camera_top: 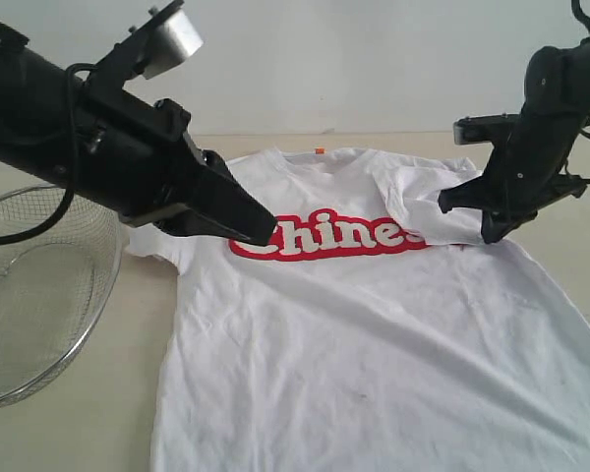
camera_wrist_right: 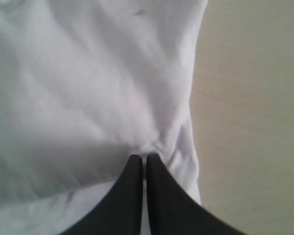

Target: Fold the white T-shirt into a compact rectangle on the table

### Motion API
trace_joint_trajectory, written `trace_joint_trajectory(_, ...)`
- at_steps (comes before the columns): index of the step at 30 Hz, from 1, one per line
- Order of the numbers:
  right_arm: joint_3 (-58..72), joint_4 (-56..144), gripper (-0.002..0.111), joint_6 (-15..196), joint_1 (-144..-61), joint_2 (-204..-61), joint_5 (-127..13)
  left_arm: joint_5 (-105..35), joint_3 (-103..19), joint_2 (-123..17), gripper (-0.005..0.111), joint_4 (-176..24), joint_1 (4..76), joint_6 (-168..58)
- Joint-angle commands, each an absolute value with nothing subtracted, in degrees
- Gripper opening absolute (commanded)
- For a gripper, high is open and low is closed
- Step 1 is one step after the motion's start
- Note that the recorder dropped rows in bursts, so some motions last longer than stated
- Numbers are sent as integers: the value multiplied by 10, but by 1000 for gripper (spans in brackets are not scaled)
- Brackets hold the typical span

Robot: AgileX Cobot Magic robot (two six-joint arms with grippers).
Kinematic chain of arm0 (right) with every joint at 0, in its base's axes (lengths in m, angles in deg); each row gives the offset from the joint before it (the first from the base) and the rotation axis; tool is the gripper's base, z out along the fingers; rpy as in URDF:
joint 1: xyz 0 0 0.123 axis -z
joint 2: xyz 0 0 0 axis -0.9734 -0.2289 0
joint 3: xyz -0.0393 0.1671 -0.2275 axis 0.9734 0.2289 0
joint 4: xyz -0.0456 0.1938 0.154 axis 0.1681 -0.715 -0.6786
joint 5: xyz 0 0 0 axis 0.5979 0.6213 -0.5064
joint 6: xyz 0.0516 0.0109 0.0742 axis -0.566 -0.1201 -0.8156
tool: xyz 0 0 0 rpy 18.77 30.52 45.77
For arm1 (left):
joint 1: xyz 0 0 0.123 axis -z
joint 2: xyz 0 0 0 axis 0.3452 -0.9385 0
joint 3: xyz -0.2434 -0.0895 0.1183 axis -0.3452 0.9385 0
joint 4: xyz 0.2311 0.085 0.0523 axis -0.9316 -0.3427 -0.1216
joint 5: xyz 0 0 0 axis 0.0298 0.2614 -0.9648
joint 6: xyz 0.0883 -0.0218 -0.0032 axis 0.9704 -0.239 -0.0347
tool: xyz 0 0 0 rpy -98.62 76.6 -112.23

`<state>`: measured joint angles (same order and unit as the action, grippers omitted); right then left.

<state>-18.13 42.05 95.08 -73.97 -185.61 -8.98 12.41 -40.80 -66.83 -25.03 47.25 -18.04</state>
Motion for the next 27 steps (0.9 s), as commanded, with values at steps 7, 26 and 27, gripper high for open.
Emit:
trace_joint_trajectory(7,-181,420,0,947,-739,-1765,-100,92,-403,-663,5,-241,429,-242)
trace_joint_trajectory(26,162,-68,0,1431,-919,-1545,-302,76,-351,-660,5,-229,300,-289)
trace_joint_trajectory(27,153,-68,0,1450,-939,-1548,-305,76,-348,-653,5,-233,300,-290)
